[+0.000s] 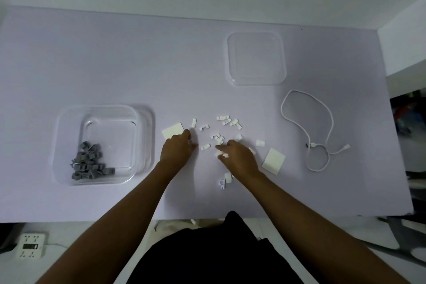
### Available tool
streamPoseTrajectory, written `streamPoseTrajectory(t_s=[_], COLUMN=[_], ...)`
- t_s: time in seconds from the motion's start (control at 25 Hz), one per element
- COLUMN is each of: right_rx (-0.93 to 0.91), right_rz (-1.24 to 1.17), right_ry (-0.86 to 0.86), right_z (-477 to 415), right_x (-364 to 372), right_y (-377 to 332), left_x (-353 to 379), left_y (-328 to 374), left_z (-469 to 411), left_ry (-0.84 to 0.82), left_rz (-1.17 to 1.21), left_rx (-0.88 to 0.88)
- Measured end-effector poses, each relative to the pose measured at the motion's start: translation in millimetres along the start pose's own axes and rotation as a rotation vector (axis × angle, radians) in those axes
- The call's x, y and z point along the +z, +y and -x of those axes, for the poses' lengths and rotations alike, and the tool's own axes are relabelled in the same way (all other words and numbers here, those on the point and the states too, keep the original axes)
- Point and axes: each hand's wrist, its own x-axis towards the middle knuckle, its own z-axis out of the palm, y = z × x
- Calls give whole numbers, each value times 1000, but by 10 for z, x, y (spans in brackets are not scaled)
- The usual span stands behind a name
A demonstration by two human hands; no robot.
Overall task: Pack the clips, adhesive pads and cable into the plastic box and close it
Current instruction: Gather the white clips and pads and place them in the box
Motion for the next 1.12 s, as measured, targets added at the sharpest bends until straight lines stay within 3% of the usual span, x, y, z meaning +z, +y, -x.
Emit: streamPoseTrajectory(t_s=[0.08,0.24,0.44,0.52,0.6,0.68,0.8,0.88,1.0,1.12], right_rx=[-30,51,55,27,63,214,348,345,400,473], right_rz=[36,-86,-101,-93,-246,-666,-1450,-1673,-1609,-1093], right_ry=[6,29,82,106,128,100,-113,-151,-41,187], right_z=[-72,-75,11,-3,1,77,292,407,390,154], right_x=[36,44,61,56,41,-66,-346,-533,-652,-652], right_y=[-13,98,230,230,210,195,223,269,340,452], left_x=[-16,-212,-249,-246,-247,-241,-246,-236,-175,-135], left_y=[19,145,228,262,289,323,425,520,648,778], left_z=[-11,31,36,55,64,53,37,29,4,-36], left_ry=[-22,-178,-421,-464,-498,-518,-538,-556,-587,-605], left_rz=[218,1147,1610,1668,1687,1682,1637,1588,1544,1465], left_rx=[-55,-282,-392,-363,-345,-357,-384,-368,-340,-375])
